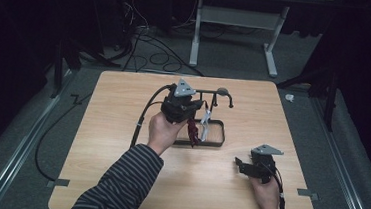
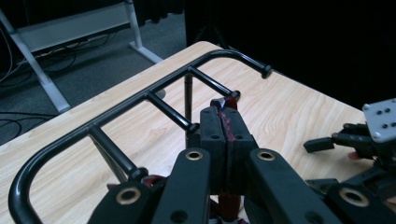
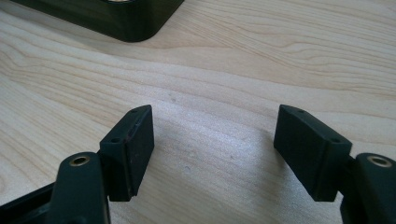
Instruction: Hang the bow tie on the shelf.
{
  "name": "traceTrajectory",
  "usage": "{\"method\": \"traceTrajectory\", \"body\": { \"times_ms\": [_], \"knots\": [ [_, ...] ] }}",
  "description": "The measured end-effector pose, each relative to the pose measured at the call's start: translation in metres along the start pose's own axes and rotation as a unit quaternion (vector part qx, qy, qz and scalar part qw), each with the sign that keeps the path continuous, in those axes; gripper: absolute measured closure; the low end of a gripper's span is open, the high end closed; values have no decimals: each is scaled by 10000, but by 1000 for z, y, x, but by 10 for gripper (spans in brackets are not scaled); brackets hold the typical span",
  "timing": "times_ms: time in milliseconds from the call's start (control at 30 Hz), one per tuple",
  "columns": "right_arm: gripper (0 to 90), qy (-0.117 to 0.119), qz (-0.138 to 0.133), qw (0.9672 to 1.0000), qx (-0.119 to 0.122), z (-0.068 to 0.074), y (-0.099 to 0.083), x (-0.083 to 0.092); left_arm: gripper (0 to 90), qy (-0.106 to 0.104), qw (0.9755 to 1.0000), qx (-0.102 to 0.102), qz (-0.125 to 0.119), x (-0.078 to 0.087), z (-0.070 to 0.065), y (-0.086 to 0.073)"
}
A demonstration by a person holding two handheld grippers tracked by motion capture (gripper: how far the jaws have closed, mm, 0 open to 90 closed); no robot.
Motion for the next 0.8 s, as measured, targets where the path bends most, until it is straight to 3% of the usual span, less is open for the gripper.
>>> {"method": "traceTrajectory", "body": {
  "times_ms": [467,800],
  "knots": [
    [299,-1,-3,10000,9,0,0,0,890,219,9996,174,1,-12,22,3],
    [300,1,0,10000,7,0,0,0,882,313,9992,240,64,-15,28,-1]
  ]
}}
Point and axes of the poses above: each handheld gripper's, and its own axes: x roughly backward along the jaws, y roughly out of its top, z roughly to its left, the point moved 10 cm from there along -x, roughly forward along the jaws, and after that the axes turned 14 degrees about -y, right-handed, at the moved point
